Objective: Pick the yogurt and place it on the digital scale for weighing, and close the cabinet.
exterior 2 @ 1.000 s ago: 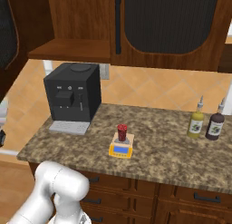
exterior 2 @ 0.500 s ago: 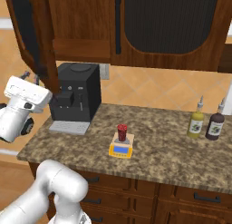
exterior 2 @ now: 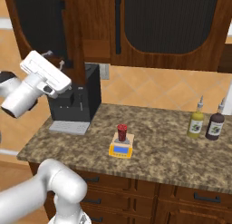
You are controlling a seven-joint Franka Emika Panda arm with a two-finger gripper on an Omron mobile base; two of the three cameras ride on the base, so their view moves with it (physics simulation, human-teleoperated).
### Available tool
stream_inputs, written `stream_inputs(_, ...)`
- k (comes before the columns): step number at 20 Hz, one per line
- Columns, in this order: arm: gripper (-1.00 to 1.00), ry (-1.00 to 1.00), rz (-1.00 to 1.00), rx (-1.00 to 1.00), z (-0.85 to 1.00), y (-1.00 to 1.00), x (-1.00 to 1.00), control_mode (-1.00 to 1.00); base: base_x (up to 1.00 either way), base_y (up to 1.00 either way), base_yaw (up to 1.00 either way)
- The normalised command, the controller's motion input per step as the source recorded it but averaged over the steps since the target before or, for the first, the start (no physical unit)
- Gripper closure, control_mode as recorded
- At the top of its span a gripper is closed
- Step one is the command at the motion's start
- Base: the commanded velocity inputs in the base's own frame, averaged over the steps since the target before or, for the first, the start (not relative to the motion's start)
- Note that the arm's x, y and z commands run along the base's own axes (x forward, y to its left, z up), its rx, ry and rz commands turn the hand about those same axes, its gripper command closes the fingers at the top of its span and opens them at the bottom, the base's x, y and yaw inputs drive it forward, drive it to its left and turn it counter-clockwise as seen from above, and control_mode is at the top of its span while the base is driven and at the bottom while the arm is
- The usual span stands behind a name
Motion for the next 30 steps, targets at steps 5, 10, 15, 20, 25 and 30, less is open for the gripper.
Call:
stream_inputs(5, -1.00, 0.26, 0.08, 0.18, -0.07, -0.18, 1.00, -1.00, 0.00, 0.00, 0.00)
stream_inputs(10, -1.00, 0.21, 0.09, 0.12, -0.05, -0.10, 0.99, -1.00, 0.00, 0.00, 0.00)
stream_inputs(15, -1.00, 0.10, 0.05, 0.03, -0.08, -0.04, 0.81, -1.00, 0.00, 0.00, 0.00)
stream_inputs(20, -1.00, -0.05, 0.01, 0.00, -0.28, -0.07, 0.60, -1.00, 0.00, 0.00, 0.00)
stream_inputs(25, -1.00, -0.13, -0.14, -0.05, -0.38, -0.24, 0.57, -1.00, 0.00, 0.00, 0.00)
stream_inputs(30, -1.00, -0.11, -0.20, -0.09, -0.68, -0.01, 1.00, -1.00, 0.00, 0.00, 0.00)
